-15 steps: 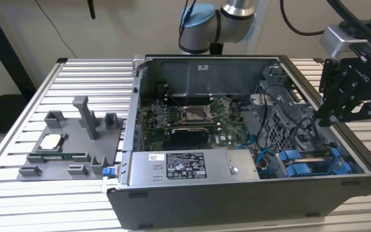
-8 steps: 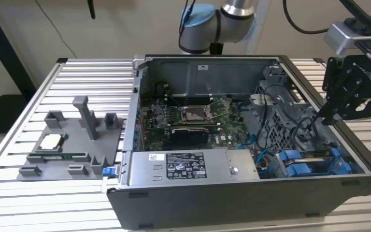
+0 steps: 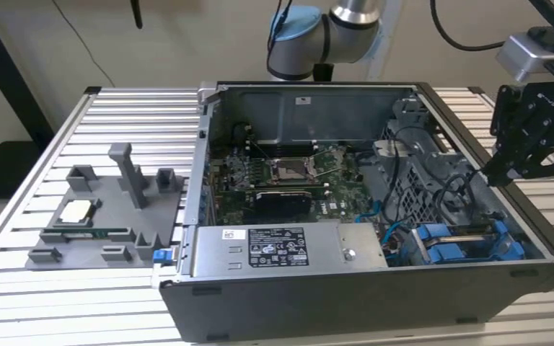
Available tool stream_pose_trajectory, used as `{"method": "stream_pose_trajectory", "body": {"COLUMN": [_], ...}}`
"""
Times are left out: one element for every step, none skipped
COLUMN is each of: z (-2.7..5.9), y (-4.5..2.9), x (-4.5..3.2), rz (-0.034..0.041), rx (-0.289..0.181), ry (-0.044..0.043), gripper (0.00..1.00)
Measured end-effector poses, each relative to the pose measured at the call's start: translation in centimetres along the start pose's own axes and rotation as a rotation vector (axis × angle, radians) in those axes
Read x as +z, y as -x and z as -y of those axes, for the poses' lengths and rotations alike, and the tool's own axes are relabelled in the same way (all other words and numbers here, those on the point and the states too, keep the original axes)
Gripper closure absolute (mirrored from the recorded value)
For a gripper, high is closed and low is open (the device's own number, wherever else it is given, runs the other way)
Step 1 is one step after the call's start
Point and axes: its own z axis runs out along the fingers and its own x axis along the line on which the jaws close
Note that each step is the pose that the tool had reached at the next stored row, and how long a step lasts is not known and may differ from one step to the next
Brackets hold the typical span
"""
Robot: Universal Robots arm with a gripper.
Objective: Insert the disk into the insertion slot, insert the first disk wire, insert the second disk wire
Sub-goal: 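Insert the second disk wire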
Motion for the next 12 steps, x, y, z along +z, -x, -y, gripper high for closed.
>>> {"method": "stream_pose_trajectory", "body": {"z": [0.12, 0.23, 0.28, 0.28, 0.28, 0.29, 0.29, 0.29, 0.29, 0.29, 0.29, 0.29], "y": [0.00, 0.01, 0.01, 0.01, 0.01, 0.01, 0.01, 0.01, 0.01, 0.01, 0.01, 0.01], "x": [-0.01, -0.01, 0.01, 0.01, 0.01, 0.01, 0.01, 0.01, 0.01, 0.01, 0.01, 0.01], "rz": [-0.0002, -0.0002, 0.0000, 0.0000, 0.0000, 0.0000, -0.0001, 0.0000, 0.0000, -0.0001, -0.0001, -0.0001], "rx": [0.000, -0.001, -0.001, -0.001, -0.001, -0.001, -0.001, -0.001, -0.001, -0.001, -0.001, -0.001], "ry": [0.0001, 0.0001, 0.0001, 0.0002, 0.0001, 0.0002, 0.0002, 0.0002, 0.0002, 0.0002, 0.0002, 0.0002], "gripper": [0.73, 0.73, 0.73, 0.73, 0.73, 0.73, 0.73, 0.73, 0.73, 0.73, 0.73, 0.76]}}
